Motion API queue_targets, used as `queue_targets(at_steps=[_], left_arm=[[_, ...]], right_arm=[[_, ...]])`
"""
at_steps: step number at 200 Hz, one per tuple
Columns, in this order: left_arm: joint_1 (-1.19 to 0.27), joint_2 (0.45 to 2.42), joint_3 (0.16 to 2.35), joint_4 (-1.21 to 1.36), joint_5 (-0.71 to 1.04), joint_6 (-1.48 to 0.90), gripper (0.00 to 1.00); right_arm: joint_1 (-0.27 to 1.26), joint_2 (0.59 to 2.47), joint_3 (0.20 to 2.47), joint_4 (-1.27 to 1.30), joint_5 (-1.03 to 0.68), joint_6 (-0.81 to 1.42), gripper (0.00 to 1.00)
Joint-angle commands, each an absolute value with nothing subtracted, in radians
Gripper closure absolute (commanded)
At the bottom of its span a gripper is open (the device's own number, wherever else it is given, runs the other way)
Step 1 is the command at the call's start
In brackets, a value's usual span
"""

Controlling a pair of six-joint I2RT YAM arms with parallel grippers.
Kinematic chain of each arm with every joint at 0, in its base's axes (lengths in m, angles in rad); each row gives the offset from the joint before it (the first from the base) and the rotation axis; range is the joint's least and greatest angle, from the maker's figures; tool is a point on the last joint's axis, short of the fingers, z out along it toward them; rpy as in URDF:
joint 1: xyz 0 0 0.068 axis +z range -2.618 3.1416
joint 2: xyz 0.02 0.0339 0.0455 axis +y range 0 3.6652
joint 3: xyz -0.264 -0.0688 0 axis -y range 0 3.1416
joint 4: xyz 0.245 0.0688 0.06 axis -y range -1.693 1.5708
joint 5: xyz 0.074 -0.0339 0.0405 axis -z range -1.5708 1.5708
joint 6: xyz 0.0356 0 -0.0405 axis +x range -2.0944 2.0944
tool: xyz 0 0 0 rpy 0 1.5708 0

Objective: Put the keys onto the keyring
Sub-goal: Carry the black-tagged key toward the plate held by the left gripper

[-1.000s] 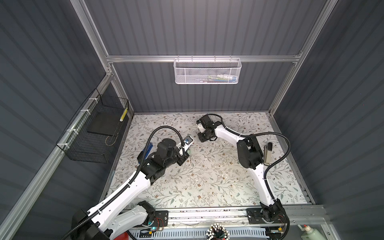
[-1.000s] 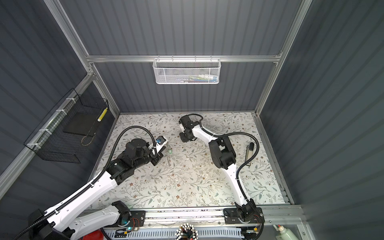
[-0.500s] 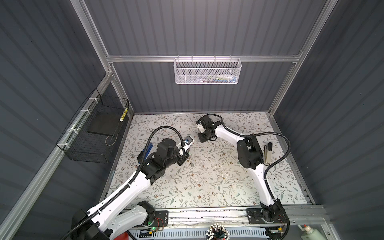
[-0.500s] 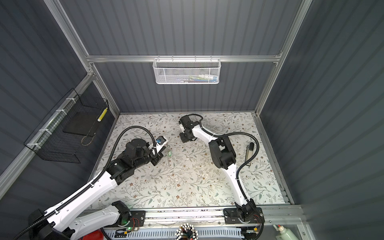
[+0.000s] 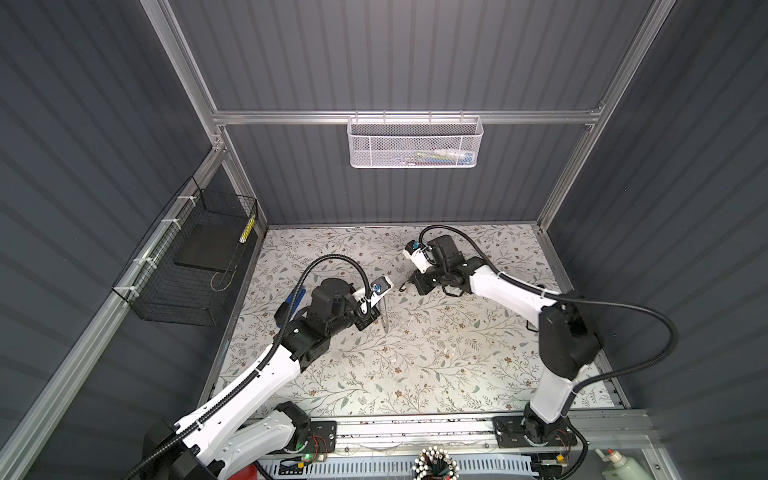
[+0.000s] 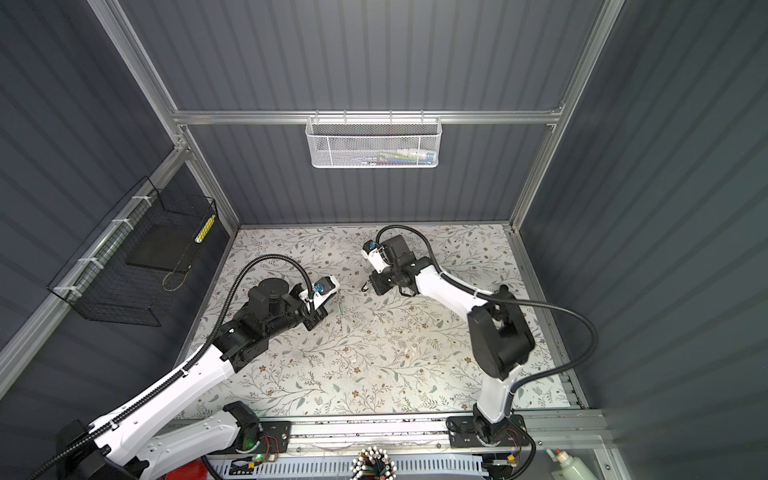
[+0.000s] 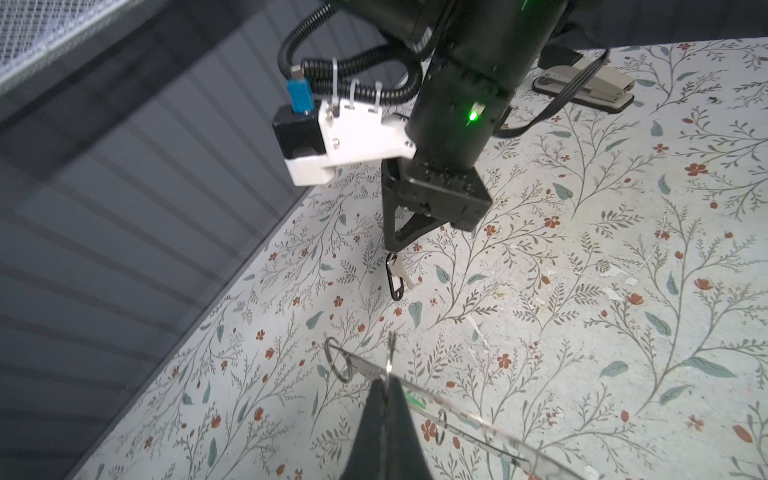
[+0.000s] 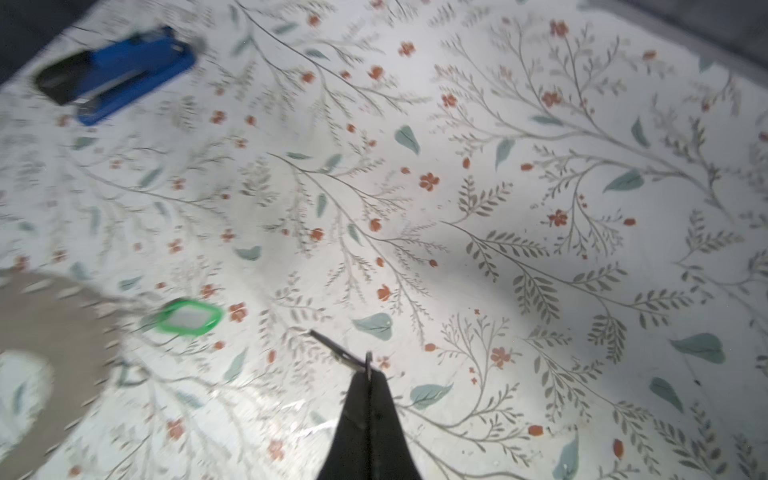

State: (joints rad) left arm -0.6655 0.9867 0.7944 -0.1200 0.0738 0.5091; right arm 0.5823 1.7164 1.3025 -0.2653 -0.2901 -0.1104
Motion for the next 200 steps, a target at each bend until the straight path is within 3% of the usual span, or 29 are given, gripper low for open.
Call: queue_targets(at_steps=[1, 51, 147, 200], left_arm=[[-0.661, 0.960, 0.773, 0.005, 0.166, 0.615, 1.00], [-0.673, 0.945, 0.749, 0.099, 0.233, 0.670, 1.00], [-0.806, 0.925, 0.788, -0.023, 0.168, 0.826, 1.00], [-0.808, 0.915, 0.809, -0.045, 0.175, 0.837, 1.00]], right_arm=[[0.591, 1.590, 1.183, -0.169, -0.453, -0.170, 1.00], [0.656, 1.341, 0.923, 0.012, -0.574, -0.138, 1.00], [0.728, 1.137, 0.703, 0.265, -0.526, -0.120, 1.00], [0.738, 1.031, 0.665, 0.216, -0.420, -0.122, 1.00]])
